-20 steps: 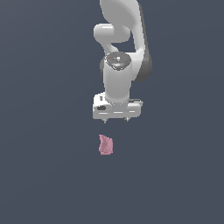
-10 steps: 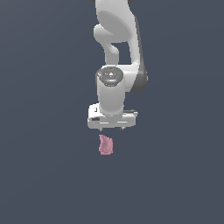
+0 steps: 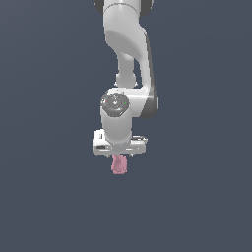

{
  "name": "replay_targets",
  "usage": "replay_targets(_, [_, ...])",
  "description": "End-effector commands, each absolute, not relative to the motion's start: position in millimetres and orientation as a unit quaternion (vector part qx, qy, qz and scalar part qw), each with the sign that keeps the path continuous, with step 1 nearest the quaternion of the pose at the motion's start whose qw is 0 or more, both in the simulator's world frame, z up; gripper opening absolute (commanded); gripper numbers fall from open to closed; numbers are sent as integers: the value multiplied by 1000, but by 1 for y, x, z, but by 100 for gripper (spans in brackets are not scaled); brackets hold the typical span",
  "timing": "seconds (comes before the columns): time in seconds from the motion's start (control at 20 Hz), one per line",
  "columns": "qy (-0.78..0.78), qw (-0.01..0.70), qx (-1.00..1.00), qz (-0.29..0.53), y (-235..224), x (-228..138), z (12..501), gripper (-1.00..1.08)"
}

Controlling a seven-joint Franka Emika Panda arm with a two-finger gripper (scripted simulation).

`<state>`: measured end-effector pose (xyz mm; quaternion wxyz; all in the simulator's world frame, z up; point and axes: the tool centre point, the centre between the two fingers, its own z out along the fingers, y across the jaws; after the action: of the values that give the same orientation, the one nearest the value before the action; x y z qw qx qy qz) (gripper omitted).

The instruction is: Pick up the object and move it to a goal position.

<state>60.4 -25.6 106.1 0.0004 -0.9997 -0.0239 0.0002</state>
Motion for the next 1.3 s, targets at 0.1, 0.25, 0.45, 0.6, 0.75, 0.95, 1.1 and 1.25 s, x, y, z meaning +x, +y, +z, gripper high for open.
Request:
replay_targets(0.1, [-24,0,-1000,0,-29,65,100,100])
replay_targets(0.25, [-23,0,-1000,0,-29,64,100,100])
replay_targets(0.45, [-23,0,-1000,0,-29,64,91,100])
replay_targets(0.6, [-23,0,-1000,0,-29,64,75,100])
replay_targets(0.75, [-23,0,-1000,0,-29,63,60,100])
replay_targets(0.95, [-23,0,-1000,0,-30,64,50,100])
replay_targets(1.1, [-23,0,-1000,0,-30,65,50,100])
replay_targets(1.25, [-23,0,-1000,0,-30,65,50,-100])
